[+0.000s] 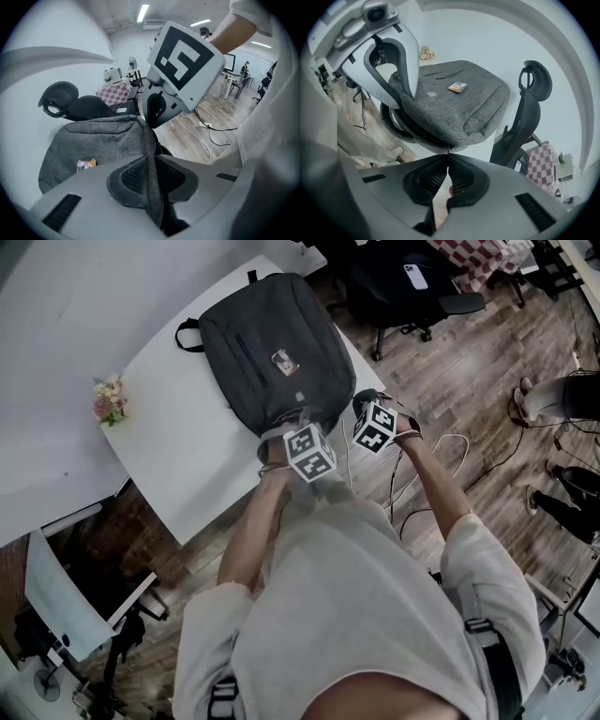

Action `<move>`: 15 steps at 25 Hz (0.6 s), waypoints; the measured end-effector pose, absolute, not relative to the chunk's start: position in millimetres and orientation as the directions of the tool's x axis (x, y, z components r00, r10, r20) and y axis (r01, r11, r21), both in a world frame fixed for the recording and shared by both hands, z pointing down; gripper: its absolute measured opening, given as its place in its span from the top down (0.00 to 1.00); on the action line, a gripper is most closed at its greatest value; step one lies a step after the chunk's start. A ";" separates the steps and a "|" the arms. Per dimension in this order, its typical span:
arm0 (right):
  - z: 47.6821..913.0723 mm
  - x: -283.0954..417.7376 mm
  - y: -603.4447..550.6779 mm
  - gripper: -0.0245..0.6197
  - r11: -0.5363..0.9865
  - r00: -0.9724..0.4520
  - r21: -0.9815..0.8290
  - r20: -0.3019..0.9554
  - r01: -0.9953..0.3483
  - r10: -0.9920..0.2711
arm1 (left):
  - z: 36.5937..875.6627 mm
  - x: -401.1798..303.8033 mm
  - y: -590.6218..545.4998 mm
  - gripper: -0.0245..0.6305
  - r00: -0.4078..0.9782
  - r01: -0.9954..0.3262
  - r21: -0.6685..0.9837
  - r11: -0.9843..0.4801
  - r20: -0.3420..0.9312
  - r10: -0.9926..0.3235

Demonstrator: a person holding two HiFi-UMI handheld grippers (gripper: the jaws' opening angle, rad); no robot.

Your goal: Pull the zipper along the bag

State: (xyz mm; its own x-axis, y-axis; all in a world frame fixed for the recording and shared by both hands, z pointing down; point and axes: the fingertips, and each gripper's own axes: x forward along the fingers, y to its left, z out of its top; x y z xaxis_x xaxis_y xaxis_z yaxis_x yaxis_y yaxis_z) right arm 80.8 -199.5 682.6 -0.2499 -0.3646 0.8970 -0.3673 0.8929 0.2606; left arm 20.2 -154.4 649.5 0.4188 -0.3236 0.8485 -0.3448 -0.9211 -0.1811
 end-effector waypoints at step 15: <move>681.5 76.9 -187.2 0.93 0.879 -0.269 0.218 0.896 -0.423 -0.352 | 658.8 18.7 -145.9 0.86 0.412 -0.378 -0.162 -0.912 0.853 -0.322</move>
State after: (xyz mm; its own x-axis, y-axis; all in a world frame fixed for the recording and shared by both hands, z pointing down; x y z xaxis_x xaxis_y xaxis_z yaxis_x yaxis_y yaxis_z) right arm 76.9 -187.2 681.5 -0.2691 -0.3521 0.8964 -0.4232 0.8793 0.2183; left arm 18.7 -145.9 658.8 0.4115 -0.3222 0.8525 -0.3775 -0.9117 -0.1623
